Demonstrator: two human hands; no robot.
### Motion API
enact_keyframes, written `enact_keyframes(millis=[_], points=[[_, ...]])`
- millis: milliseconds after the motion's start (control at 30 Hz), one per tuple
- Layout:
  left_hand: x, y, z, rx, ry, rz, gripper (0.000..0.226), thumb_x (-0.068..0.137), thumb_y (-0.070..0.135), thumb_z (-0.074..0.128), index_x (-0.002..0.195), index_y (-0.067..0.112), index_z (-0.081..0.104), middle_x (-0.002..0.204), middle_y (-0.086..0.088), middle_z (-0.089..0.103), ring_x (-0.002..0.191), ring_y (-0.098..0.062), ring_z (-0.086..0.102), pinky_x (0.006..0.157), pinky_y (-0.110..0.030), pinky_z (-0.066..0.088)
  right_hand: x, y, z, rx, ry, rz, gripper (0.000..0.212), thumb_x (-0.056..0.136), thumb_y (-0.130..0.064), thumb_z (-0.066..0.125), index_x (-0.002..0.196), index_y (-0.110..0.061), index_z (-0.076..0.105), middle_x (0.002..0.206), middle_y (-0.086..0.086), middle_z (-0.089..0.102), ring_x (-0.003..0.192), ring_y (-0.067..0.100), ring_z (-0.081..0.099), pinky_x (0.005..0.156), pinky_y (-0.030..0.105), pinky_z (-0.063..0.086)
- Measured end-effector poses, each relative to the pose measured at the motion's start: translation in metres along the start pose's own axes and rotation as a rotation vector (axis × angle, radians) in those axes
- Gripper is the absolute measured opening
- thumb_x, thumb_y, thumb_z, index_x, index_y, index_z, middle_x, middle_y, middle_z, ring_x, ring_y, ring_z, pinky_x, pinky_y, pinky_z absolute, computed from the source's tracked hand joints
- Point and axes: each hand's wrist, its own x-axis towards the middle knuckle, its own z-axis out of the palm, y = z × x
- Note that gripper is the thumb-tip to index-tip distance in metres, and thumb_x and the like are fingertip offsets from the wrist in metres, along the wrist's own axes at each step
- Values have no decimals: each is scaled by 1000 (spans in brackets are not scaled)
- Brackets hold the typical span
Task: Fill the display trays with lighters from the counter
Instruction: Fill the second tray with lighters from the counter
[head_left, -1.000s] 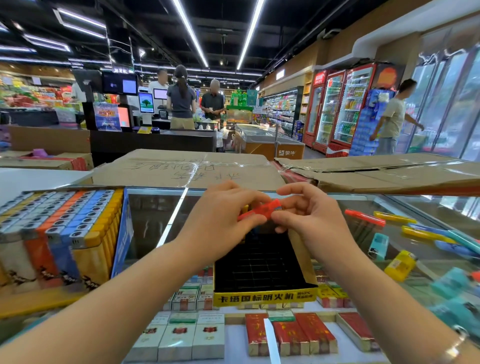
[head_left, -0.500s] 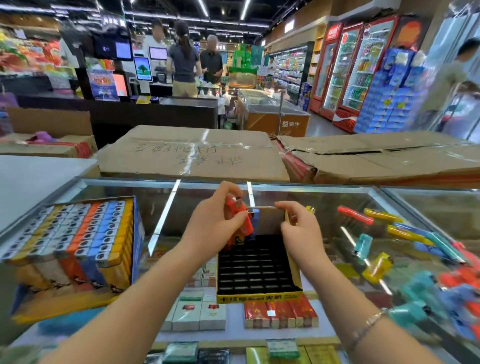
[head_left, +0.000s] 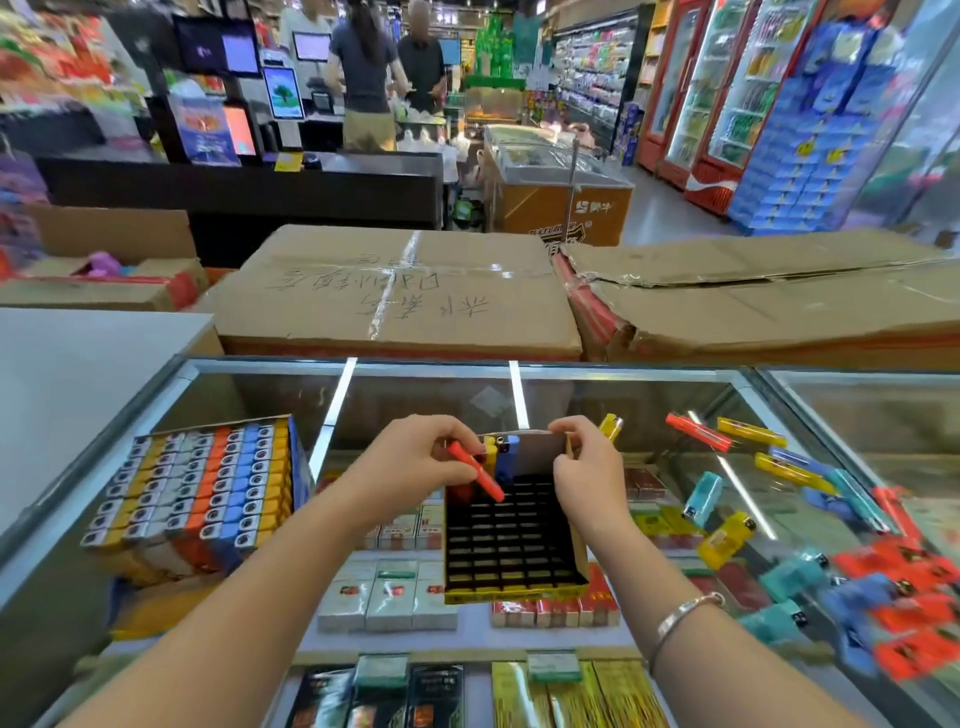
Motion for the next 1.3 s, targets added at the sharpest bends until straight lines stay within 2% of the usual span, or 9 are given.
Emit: enact_keyframes(millis=[167,233,333,467,733,900,1067,1167,1300], points=[[-7,-6,4,142,125,72,23,75,32,75,78,37,53,68,10,60,61,-1,55,57,-21,47,-2,0,0,-1,35,18,40,80,10,40,99,-21,57,97,1,58,87,11,53,63,23,44],[-10,-9,10,232,145,107,21,76,33,73,77,36,52,70,9,59,65,-5,55,62,-27,50,-5,1,0,-1,57,19,41,80,10,40,100,-21,57,96,1,58,86,10,54,63,24,45],[-14,-13,19,312,190,132,20,78,35,71,84,33,51,75,13,56,70,-4,54,61,-21,46,-9,2,0,1,72,24,42,80,10,40,100,-23,57,97,0,58,89,12,54,69,27,48],[-13,-17,25,369,237,134,27,80,34,69,88,36,44,75,17,51,67,1,51,56,-12,35,-7,3,0,-10,76,19,42,80,10,40,102,-22,57,99,1,58,90,13,54,66,26,48],[0,-20,24,533,242,284,17,85,31,64,95,22,54,97,12,47,75,-7,52,64,-19,47,-2,6,2,-23,98,-9,39,82,9,41,102,-22,56,102,3,57,93,16,54,70,27,49],[3,-25,22,490,247,334,15,87,26,62,98,15,60,105,9,50,80,-8,55,70,-24,51,5,6,4,-11,106,-14,38,84,8,41,103,-21,56,106,3,57,96,16,54,77,32,53],[6,-34,26,471,298,363,11,84,19,67,93,12,65,105,3,58,87,-11,56,69,-27,53,11,8,5,16,106,-18,40,84,8,41,105,-23,55,105,1,57,94,11,53,73,25,52],[17,-39,29,389,272,281,12,87,22,63,98,18,61,133,4,51,114,-15,53,89,-27,47,16,9,5,10,119,-32,39,84,8,42,106,-22,56,104,-1,57,94,11,53,75,25,51],[29,-42,32,264,198,167,10,87,25,62,97,25,57,150,9,31,122,-11,47,97,-34,47,25,13,0,11,84,-62,27,89,-1,47,100,-23,57,92,-9,56,84,4,53,62,15,43]])
